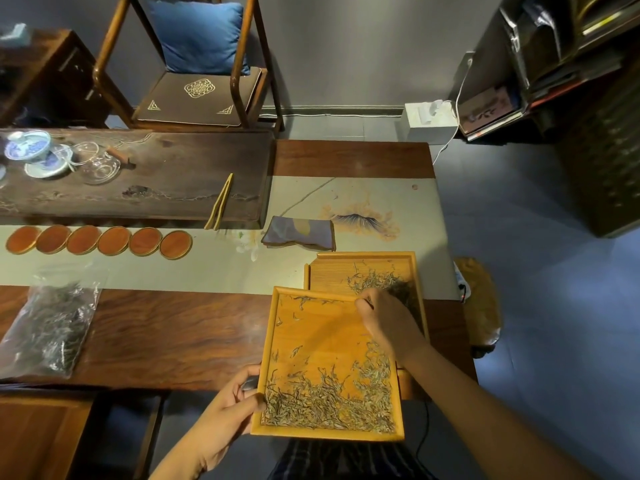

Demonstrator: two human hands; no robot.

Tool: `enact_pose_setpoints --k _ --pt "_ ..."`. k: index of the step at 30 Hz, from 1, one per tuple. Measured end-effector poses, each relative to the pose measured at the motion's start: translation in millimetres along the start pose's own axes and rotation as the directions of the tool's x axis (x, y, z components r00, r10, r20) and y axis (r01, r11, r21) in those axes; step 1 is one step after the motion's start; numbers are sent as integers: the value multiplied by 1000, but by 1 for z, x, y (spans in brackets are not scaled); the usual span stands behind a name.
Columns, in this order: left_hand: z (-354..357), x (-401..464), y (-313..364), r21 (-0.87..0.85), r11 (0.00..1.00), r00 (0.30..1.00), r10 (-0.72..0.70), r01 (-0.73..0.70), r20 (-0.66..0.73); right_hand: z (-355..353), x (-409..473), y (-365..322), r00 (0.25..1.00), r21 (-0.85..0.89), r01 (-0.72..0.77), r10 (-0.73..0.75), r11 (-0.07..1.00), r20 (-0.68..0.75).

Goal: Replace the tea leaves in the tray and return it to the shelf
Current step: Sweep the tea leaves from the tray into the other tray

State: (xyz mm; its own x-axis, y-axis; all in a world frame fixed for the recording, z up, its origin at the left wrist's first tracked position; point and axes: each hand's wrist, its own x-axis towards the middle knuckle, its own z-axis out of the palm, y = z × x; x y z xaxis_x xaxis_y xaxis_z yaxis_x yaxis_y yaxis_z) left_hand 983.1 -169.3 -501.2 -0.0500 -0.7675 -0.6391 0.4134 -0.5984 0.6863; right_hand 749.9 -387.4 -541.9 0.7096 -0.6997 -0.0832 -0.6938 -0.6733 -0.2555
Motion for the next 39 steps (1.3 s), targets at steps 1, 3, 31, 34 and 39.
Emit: enact_pose_setpoints --k 1,3,31,34,39 --pt "0 0 1 14 1000 1000 7 -7 1 -1 1 2 999 -55 36 -36 998 -2" --pt "2 0 4 33 999 1000 26 -26 -4 -9 3 2 999 -43 17 -19 999 -42" --pt "0 9 12 -17 1000 1000 8 -9 -7 -17 -26 -48 960 121 271 -258 955 -108" --pt "0 7 12 -4 1000 1000 3 -3 6 -19 -15 -31 976 151 204 -190 967 -102" --pt "1 8 12 62 998 1000 2 -1 -23 -26 -4 -20 989 144 108 -92 984 -119"
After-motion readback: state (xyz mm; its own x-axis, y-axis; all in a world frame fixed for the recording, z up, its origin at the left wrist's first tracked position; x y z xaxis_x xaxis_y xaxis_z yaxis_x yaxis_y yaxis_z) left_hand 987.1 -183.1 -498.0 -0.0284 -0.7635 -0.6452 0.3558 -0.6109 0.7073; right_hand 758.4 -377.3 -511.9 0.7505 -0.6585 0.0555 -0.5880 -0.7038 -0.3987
